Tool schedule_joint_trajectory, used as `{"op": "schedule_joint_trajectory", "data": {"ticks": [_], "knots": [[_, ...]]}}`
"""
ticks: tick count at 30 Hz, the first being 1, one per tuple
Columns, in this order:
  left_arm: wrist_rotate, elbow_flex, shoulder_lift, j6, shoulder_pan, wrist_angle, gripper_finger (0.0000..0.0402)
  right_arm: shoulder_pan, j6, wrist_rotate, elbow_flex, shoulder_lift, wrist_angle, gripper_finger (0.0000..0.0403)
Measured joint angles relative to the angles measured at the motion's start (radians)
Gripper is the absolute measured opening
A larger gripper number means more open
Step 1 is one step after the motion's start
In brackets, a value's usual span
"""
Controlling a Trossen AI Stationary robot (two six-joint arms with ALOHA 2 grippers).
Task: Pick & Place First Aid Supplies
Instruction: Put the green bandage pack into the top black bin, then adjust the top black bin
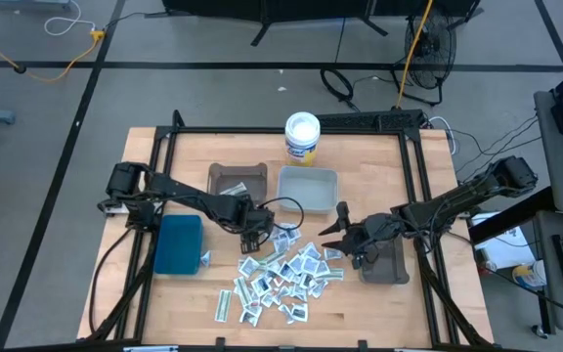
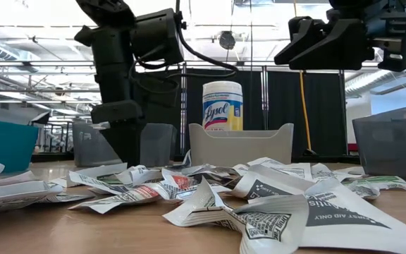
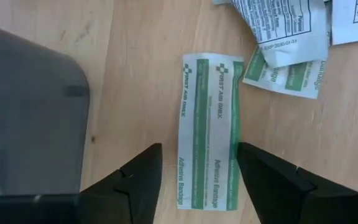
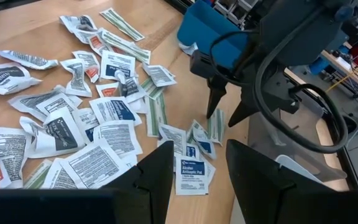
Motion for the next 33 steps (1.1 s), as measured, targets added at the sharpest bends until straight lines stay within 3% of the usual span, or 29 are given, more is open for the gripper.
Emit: {"op": "schedule_joint_trajectory", "data": {"ticks": [10,16,33], "knots": [[0.171,-0.001,0.002,-0.029,-0.007,0.010,0.0176,0.000,0.000,0.000,0.000,0.000,0.000,0.0142],[0.137,-0.002,-0.007,-0.027,-0.009,0.000,0.0153,0.000,0.000,0.000,0.000,0.000,0.000,0.0142],[0.094,0.033,-0.037,-0.024,-0.014,-0.131,0.0170,0.000,0.000,0.000,0.000,0.000,0.000,0.0141]]}}
